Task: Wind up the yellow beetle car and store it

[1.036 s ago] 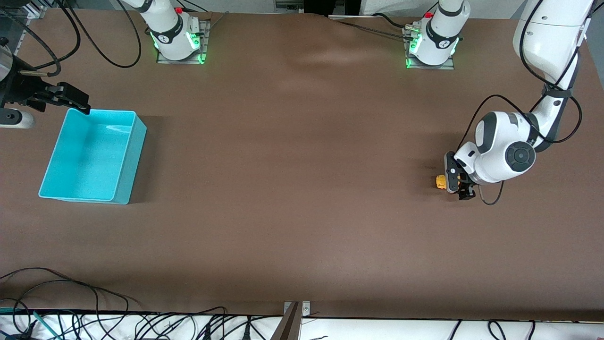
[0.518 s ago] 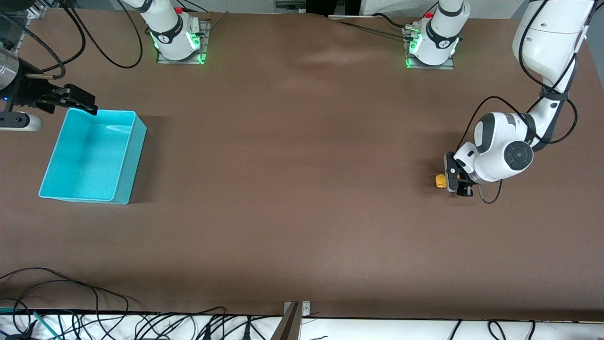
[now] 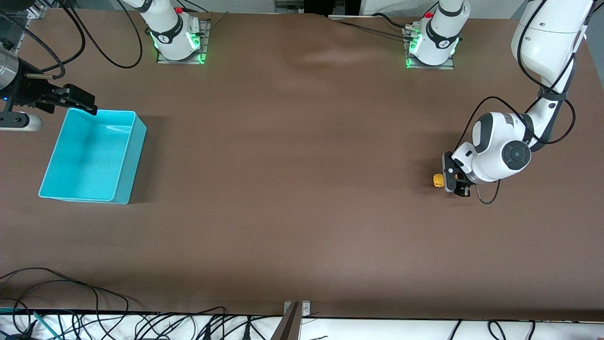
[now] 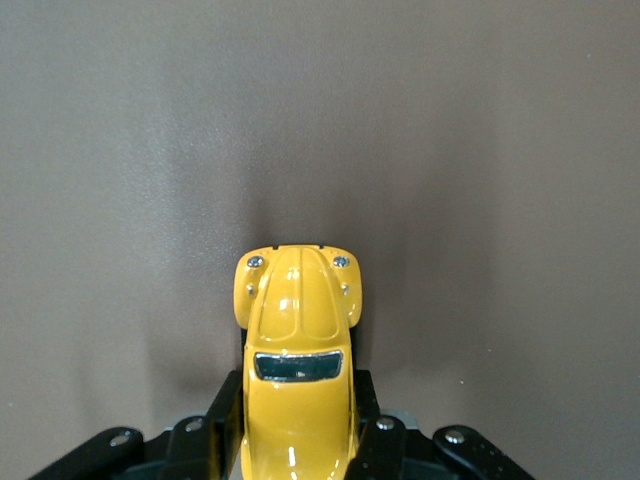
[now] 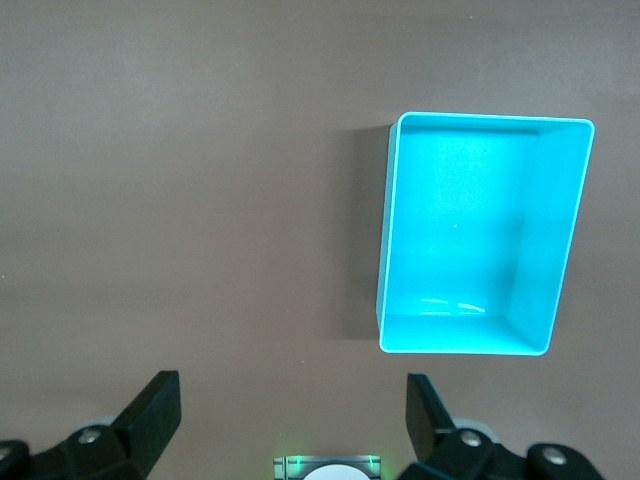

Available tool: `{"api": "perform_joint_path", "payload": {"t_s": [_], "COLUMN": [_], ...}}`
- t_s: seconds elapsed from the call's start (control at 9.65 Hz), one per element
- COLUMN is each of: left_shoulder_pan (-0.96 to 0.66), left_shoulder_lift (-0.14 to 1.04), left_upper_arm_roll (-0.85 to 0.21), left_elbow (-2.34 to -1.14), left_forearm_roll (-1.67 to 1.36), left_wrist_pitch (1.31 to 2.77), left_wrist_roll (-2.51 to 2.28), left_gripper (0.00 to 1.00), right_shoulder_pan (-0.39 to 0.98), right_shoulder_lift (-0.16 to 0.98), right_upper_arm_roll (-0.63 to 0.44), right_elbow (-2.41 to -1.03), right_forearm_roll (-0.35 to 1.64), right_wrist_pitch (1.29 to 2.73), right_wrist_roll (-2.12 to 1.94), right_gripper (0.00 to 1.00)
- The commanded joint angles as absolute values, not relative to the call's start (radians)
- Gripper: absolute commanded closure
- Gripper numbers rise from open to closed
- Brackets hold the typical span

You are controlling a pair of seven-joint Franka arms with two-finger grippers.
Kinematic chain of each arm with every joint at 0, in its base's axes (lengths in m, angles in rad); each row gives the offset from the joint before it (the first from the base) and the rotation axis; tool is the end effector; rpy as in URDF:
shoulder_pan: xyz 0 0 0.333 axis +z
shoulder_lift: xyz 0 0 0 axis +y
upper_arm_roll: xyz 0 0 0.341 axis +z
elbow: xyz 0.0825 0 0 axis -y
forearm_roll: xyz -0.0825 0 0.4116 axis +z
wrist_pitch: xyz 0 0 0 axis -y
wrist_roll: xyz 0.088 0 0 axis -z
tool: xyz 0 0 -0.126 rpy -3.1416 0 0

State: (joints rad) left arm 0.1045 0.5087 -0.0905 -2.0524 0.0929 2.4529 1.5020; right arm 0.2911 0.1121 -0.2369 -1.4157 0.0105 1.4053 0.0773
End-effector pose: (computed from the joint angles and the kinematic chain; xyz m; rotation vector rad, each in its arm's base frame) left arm 0.6071 0.0088 0.1582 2.1925 -2.1555 -0.1283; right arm 0.5974 0.0425 0.6287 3.1123 -0.0344 -0.1840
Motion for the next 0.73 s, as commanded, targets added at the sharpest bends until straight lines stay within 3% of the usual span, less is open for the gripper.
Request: {"api": "perform_joint_path", "payload": {"t_s": [0.0,0.62], "left_shoulder_pan": [0.138,0.319], "left_shoulder_lift": [0.511,0.537], "left_upper_arm_roll": [-0.098,-0.097], "left_elbow": [-2.057,-2.014], "left_forearm_roll": [0.107,0.114], "left_wrist_pitch": [2.459,2.464], "left_wrist_roll": [1.541,1.744], "left_gripper": [0.90,0.87], "right_shoulder_pan": [0.288,0.287], "right_shoulder_lift": [0.109,0.109], "right_upper_arm_roll": [-0.239,-0.241], "right_elbow": [-1.414,-1.414], "right_forearm_roll": [0.032,0.032], "right_wrist_pitch": [1.396,1.396], "right_wrist_roll": [0.067,0.063], "right_gripper": [0.00,0.00]}}
